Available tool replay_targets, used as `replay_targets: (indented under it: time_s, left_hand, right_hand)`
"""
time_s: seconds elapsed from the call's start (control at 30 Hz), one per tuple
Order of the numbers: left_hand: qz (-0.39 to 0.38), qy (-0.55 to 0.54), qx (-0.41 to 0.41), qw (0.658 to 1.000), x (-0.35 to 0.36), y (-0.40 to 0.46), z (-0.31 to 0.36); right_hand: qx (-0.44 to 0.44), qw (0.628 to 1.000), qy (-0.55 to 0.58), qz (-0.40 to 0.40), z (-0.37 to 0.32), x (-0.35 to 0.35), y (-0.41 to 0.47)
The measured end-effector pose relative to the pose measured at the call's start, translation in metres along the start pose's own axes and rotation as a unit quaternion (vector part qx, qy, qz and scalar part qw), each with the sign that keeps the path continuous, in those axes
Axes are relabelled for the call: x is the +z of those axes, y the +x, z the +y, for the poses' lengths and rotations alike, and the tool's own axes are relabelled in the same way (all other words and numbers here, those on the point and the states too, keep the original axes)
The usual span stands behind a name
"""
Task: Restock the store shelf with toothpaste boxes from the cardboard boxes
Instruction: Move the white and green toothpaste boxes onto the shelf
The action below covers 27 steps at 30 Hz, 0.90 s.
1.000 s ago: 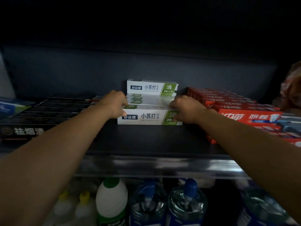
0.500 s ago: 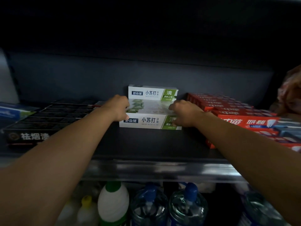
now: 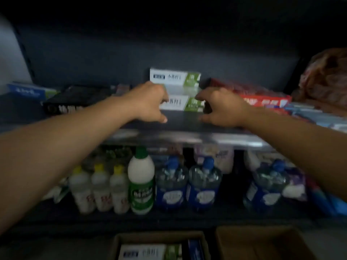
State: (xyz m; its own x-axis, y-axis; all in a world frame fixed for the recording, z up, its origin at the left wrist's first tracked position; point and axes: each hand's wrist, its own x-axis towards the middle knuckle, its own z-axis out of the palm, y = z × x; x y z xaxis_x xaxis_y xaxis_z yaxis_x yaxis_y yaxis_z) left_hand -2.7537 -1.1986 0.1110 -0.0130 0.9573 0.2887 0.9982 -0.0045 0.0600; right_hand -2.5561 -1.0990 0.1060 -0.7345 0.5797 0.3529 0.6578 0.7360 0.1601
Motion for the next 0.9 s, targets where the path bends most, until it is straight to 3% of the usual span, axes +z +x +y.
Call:
replay_targets:
  time_s: [0.23,0.57,0.73,0.9]
  left_hand:
    - [-0.096,-0.008,0.058,0.994,0.062,-0.103,0.024]
    - [-0.311,-0.059,0.059,0.947,0.246,-0.193,0.006]
    - [-0.349,-0.078,0.034,0.933,0.303,-0.218,-0.006]
    - [-0.360,-0.112,0.006,0.926,0.321,-0.229,-0.023]
  right_hand:
    - [-0.074,0.991,0.088,-0.068,-0.062,0.055,-0.121]
    - [-0.131,0.934,0.138,-0.303,-0.131,0.244,-0.218]
    - [-0.129,0.915,0.119,-0.363,-0.146,0.304,-0.238]
    - [-0.093,0.917,0.130,-0.367,-0.158,0.343,-0.249]
